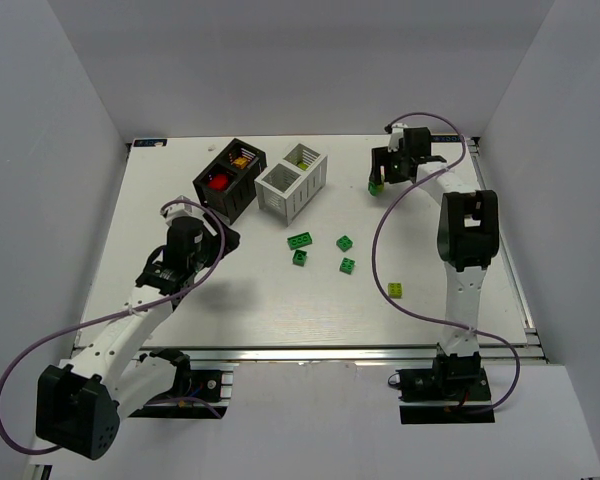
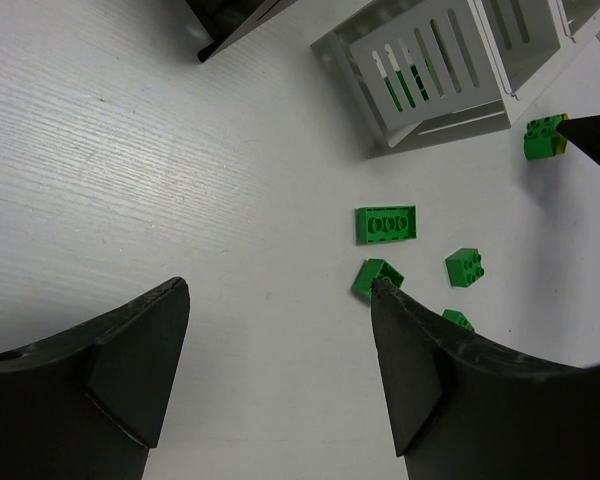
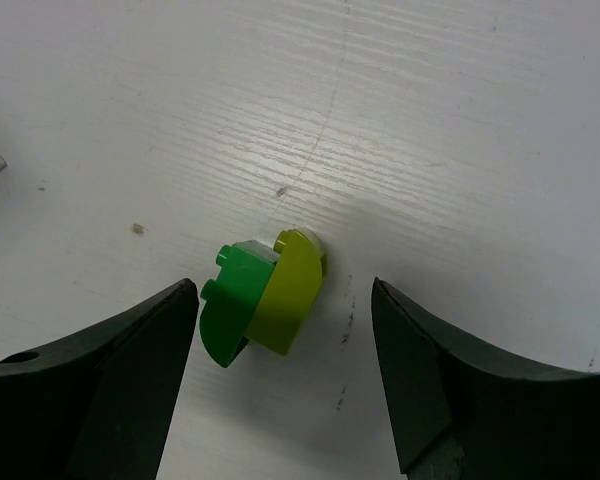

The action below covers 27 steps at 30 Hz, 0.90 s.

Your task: Sort the legos into containers by color

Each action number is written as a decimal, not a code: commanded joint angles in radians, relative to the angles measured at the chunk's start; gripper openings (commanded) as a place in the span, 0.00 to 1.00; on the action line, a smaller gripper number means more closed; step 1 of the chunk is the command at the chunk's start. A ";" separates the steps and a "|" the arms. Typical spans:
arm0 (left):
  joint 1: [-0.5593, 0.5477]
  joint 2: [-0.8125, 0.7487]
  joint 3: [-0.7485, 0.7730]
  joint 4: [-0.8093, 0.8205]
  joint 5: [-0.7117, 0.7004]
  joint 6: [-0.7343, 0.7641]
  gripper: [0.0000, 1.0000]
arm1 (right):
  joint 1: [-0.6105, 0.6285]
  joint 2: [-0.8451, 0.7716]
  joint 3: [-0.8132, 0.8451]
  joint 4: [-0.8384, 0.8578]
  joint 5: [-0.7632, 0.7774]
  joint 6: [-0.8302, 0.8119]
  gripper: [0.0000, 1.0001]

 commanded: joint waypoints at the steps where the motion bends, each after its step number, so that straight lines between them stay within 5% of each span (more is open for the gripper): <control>1: 0.006 0.020 0.011 0.005 0.013 -0.001 0.82 | 0.007 0.022 0.047 0.004 -0.017 0.016 0.75; 12: 0.006 0.052 0.012 0.040 0.043 -0.004 0.82 | 0.030 0.048 0.035 0.002 0.035 0.013 0.69; 21: 0.005 0.125 0.006 0.224 0.240 -0.027 0.82 | 0.032 -0.019 0.025 0.001 -0.029 -0.054 0.31; 24: 0.002 0.164 -0.001 0.363 0.370 -0.058 0.83 | 0.021 -0.094 -0.013 -0.001 -0.130 -0.066 0.12; 27: -0.017 0.196 0.006 0.466 0.460 -0.084 0.83 | 0.010 -0.223 -0.089 0.033 -0.304 -0.103 0.06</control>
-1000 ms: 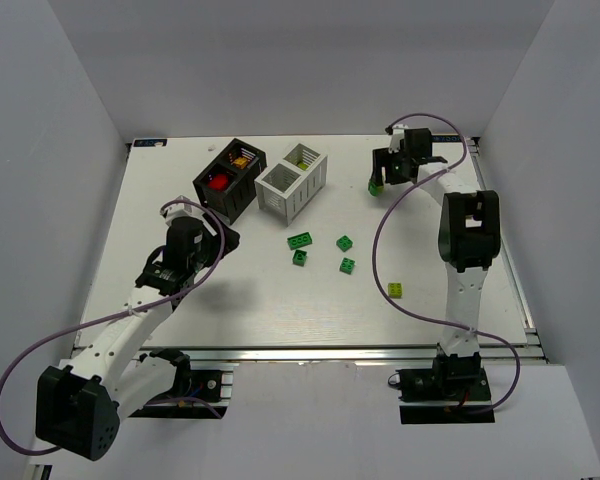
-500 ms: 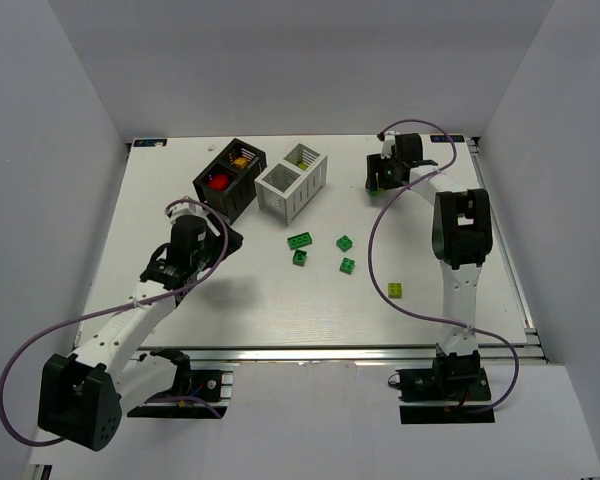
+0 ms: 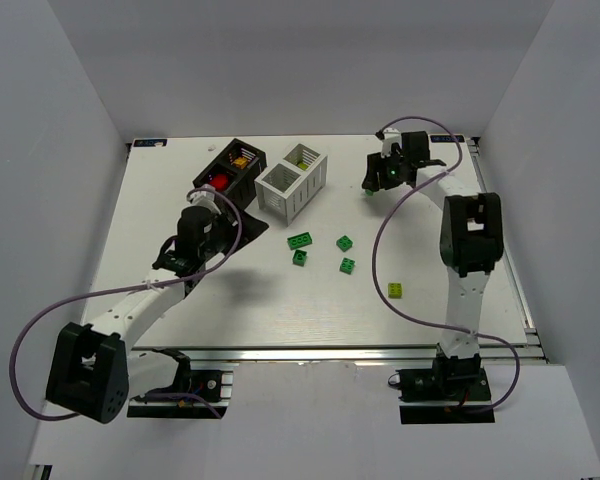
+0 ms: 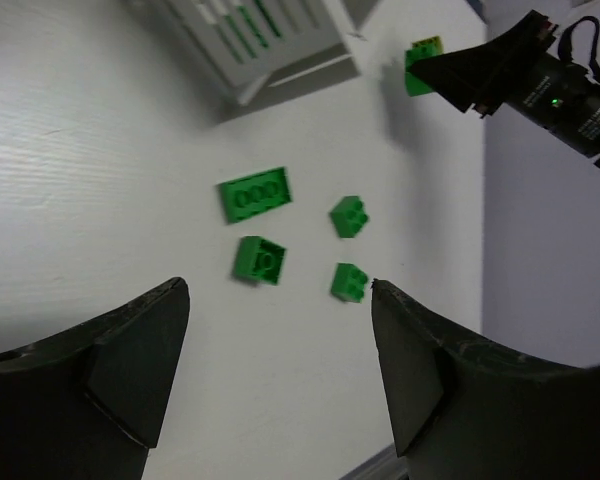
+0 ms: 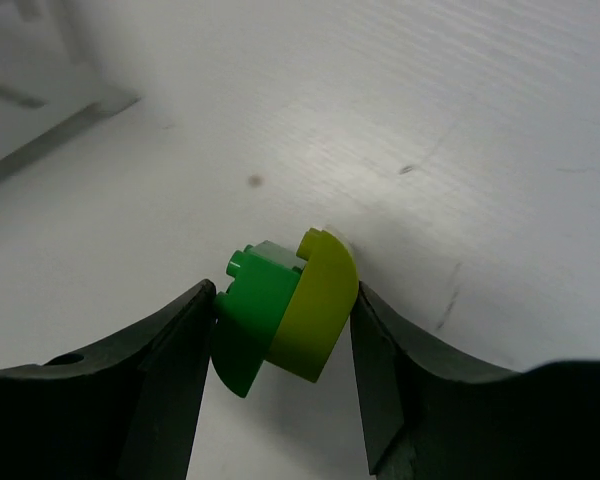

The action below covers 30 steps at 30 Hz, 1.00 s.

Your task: Sort the legos into containers by color

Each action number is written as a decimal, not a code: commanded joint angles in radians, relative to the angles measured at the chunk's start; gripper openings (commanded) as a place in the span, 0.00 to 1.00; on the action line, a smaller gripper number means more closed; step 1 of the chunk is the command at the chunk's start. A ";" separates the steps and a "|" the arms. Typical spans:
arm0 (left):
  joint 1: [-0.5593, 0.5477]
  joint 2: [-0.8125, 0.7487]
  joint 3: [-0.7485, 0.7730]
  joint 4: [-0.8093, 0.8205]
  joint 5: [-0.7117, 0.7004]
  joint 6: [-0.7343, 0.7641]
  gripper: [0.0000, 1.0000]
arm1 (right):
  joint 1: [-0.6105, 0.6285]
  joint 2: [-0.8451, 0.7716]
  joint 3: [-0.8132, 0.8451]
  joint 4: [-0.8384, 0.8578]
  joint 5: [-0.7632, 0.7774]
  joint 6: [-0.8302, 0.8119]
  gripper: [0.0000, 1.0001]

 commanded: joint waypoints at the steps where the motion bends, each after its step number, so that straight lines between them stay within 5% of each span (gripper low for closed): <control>1: -0.021 0.037 0.011 0.206 0.180 -0.041 0.83 | -0.014 -0.242 -0.119 0.049 -0.304 -0.074 0.04; 4: -0.044 0.074 0.030 0.263 0.221 -0.053 0.83 | -0.014 -0.403 -0.269 0.037 -0.576 -0.235 0.03; 8: -0.073 0.105 0.043 0.323 0.267 -0.059 0.83 | 0.007 -0.590 -0.446 -0.012 -0.731 -0.476 0.00; 18: -0.160 0.168 0.039 0.565 0.401 -0.122 0.83 | 0.139 -0.848 -0.615 -0.032 -0.627 -0.716 0.00; 30: -0.231 0.182 0.047 0.634 0.407 -0.140 0.83 | 0.285 -0.871 -0.629 0.003 -0.543 -0.671 0.00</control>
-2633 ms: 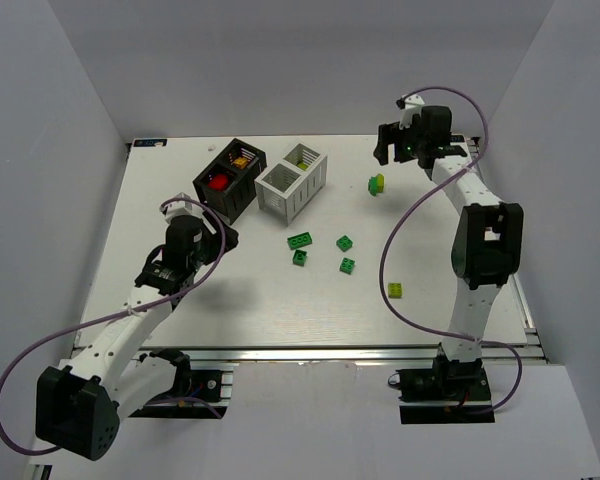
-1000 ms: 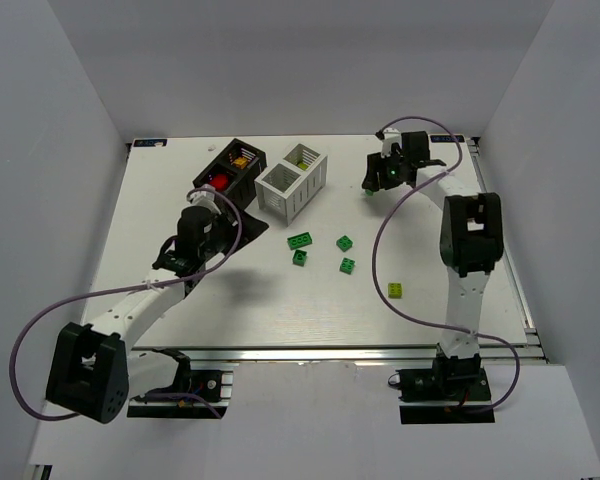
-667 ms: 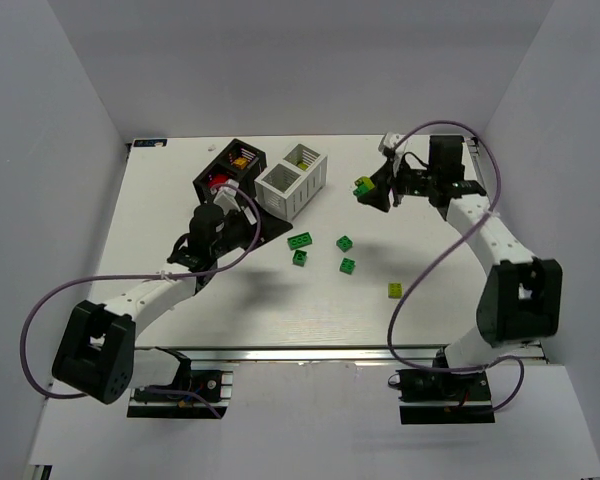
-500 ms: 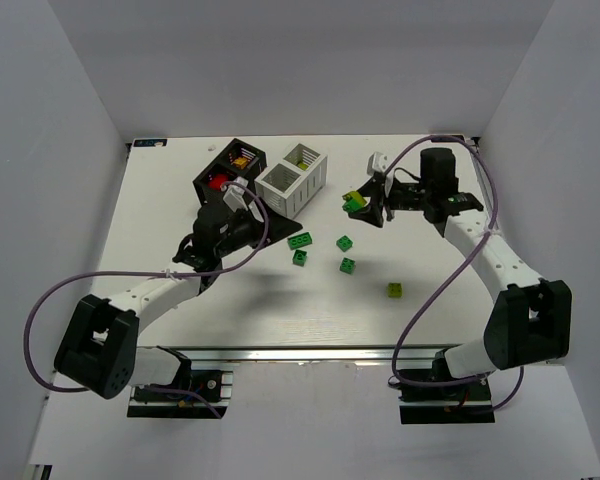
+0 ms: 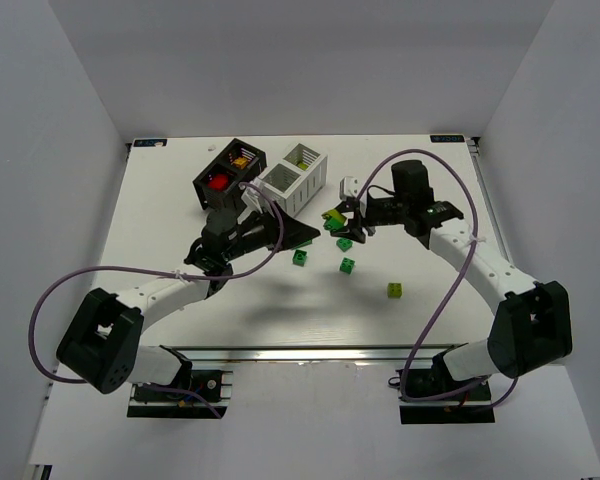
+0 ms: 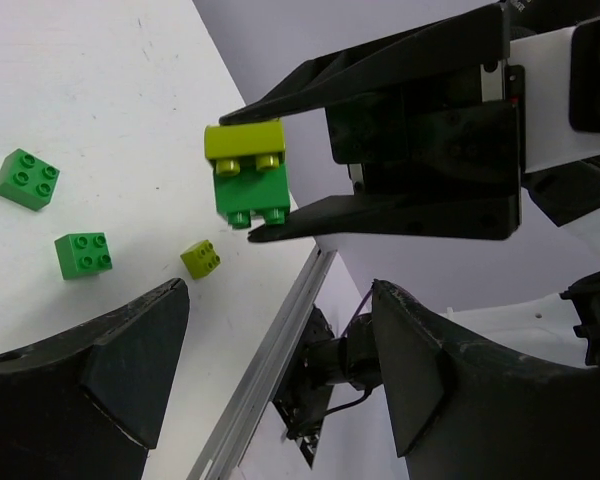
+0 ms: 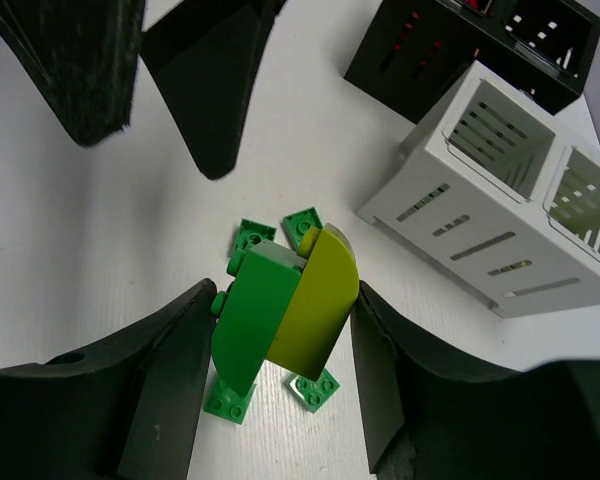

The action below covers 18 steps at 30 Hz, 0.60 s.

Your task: Sort the legos into containers by color

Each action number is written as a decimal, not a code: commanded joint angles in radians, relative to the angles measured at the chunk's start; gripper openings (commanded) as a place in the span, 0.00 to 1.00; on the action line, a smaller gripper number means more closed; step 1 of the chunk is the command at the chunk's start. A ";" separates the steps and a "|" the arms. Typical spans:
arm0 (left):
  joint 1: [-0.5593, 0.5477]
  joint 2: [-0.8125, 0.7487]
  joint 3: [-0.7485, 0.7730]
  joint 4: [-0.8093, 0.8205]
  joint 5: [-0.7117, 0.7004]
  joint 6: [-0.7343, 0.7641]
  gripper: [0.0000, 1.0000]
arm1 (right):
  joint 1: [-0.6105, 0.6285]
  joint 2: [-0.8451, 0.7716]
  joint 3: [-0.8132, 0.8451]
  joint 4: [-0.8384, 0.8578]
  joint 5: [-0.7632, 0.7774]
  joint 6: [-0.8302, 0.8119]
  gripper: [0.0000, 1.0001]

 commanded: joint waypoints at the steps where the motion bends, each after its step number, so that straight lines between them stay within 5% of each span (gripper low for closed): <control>1: -0.015 -0.001 0.036 0.037 0.013 -0.003 0.83 | 0.030 -0.039 -0.008 0.048 0.012 0.015 0.00; 18: -0.029 0.036 0.051 0.025 0.008 0.007 0.81 | 0.128 -0.074 -0.029 0.108 0.032 0.104 0.00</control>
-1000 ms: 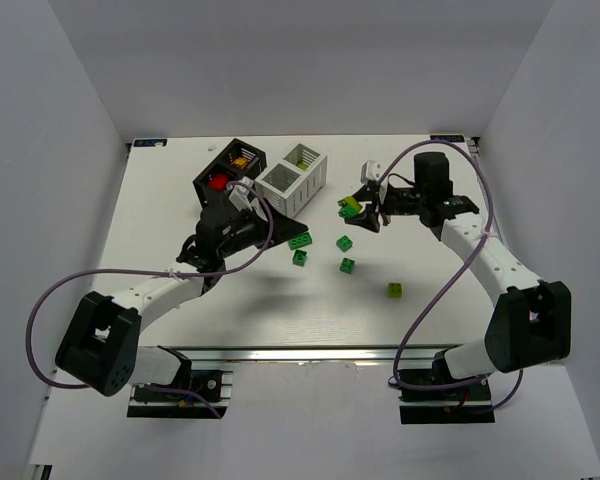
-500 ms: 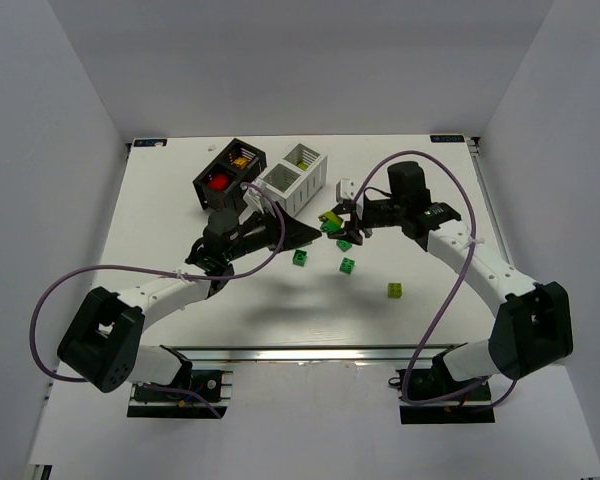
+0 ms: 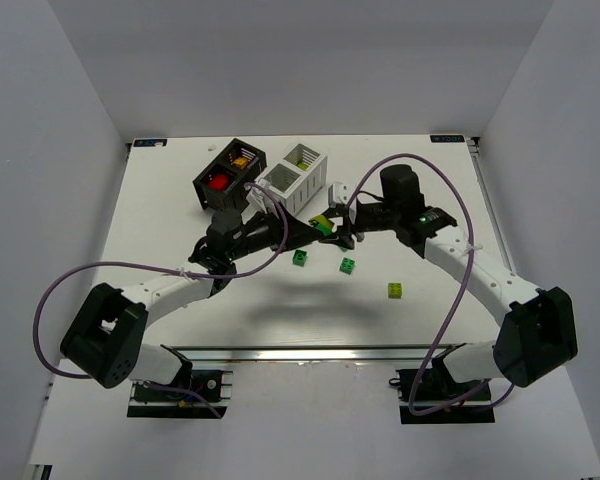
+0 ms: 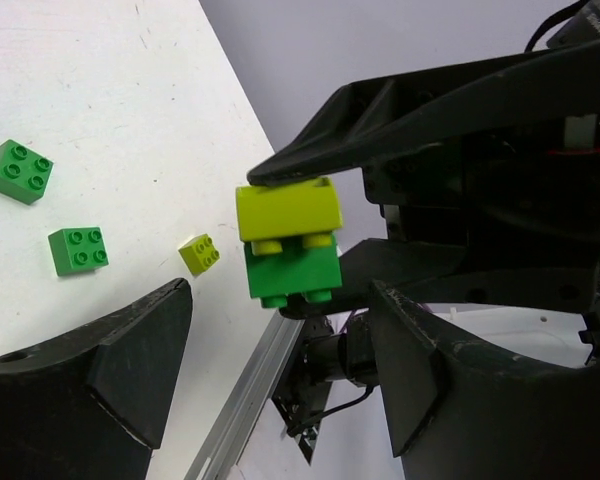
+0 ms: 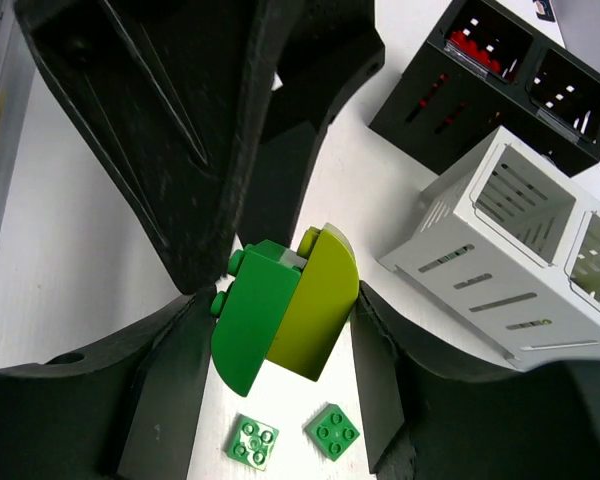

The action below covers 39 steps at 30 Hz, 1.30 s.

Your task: Sort the legos into containers by color

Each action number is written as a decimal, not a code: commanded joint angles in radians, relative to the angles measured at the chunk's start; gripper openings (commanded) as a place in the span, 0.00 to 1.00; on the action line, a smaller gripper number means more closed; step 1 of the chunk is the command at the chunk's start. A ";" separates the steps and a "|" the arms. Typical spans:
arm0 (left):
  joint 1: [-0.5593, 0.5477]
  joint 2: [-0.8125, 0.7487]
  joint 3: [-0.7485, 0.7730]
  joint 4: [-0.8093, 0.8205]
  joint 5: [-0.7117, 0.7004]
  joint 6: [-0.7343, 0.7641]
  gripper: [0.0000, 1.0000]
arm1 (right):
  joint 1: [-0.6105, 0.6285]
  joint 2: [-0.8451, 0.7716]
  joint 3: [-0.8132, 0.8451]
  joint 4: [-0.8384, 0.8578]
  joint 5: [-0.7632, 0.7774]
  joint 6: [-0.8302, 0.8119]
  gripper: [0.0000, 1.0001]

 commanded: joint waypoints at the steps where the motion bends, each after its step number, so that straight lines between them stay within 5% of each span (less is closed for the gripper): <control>1: -0.006 0.003 0.038 0.020 0.011 0.010 0.80 | 0.020 -0.031 -0.007 0.045 0.001 0.021 0.00; 10: -0.006 0.009 0.041 0.015 0.017 0.015 0.63 | 0.042 -0.032 -0.011 0.045 0.007 0.018 0.00; 20: -0.006 0.021 0.047 0.020 0.031 0.013 0.20 | 0.055 -0.036 -0.025 0.047 0.021 0.019 0.00; 21: -0.006 0.021 0.046 0.021 0.034 0.012 0.11 | 0.055 -0.036 -0.027 0.050 0.028 0.022 0.02; 24: -0.006 0.015 0.039 0.025 0.036 0.016 0.03 | 0.055 -0.029 -0.028 0.055 0.047 0.035 0.35; 25: -0.006 0.012 0.038 0.011 0.037 0.022 0.00 | 0.055 -0.029 -0.028 0.056 0.051 0.042 0.56; 28: -0.006 -0.017 0.049 -0.087 0.025 0.100 0.00 | 0.055 -0.023 -0.021 0.041 0.051 0.052 0.89; 33: -0.006 -0.101 0.047 -0.300 -0.056 0.319 0.00 | 0.051 -0.032 -0.004 -0.092 0.024 -0.029 0.89; 39: -0.007 -0.201 -0.016 -0.376 -0.089 0.496 0.01 | 0.034 -0.023 0.041 -0.246 -0.059 -0.137 0.89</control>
